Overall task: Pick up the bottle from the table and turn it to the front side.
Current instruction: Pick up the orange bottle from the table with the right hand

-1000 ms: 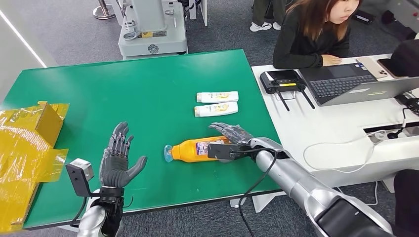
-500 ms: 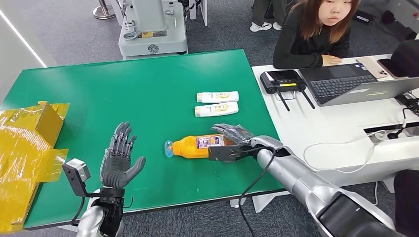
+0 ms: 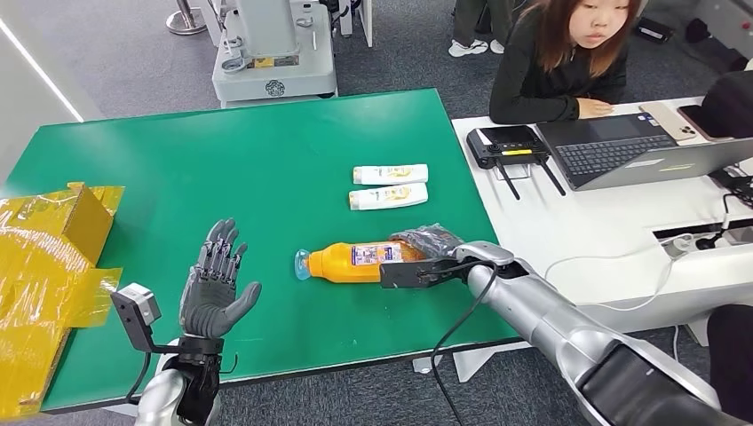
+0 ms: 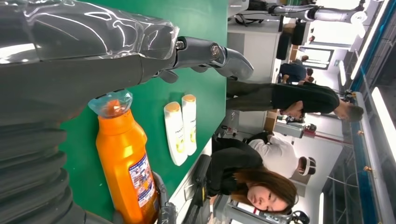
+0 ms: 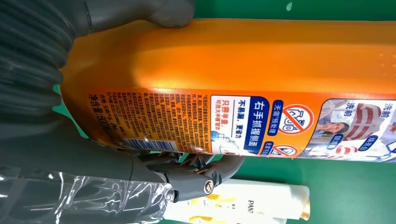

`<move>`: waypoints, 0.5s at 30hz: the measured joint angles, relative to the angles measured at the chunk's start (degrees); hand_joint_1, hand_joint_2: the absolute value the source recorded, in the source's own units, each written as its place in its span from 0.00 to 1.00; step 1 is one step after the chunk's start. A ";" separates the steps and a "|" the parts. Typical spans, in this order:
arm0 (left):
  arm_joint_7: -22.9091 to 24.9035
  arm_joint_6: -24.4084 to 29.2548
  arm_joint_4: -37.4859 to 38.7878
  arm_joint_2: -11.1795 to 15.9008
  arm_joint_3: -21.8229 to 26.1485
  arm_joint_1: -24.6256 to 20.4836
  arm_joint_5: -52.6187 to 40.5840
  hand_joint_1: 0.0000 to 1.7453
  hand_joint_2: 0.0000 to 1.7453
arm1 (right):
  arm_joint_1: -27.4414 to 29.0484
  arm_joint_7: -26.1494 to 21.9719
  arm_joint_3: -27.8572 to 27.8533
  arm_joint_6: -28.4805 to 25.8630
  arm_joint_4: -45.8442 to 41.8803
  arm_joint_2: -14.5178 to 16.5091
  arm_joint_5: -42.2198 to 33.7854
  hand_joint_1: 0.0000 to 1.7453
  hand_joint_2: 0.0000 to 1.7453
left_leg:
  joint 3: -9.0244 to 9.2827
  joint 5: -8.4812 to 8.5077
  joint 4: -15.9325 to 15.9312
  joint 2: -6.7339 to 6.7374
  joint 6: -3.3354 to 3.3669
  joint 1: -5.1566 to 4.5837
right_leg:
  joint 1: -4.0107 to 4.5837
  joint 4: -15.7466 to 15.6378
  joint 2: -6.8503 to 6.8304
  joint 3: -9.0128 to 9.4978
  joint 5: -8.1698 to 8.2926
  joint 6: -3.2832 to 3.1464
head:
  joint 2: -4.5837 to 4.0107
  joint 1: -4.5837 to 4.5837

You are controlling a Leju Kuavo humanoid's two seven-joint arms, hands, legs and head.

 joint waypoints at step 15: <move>0.53 -0.87 -0.01 -0.01 0.07 0.15 0.20 0.00 1.00 | 2.29 -0.39 0.61 -4.05 -3.81 -2.15 -3.43 1.00 1.00 | -0.04 -0.01 0.00 -0.05 0.00 -0.01 | 0.00 -0.01 -0.03 -0.01 -0.01 0.01 | -0.01 0.00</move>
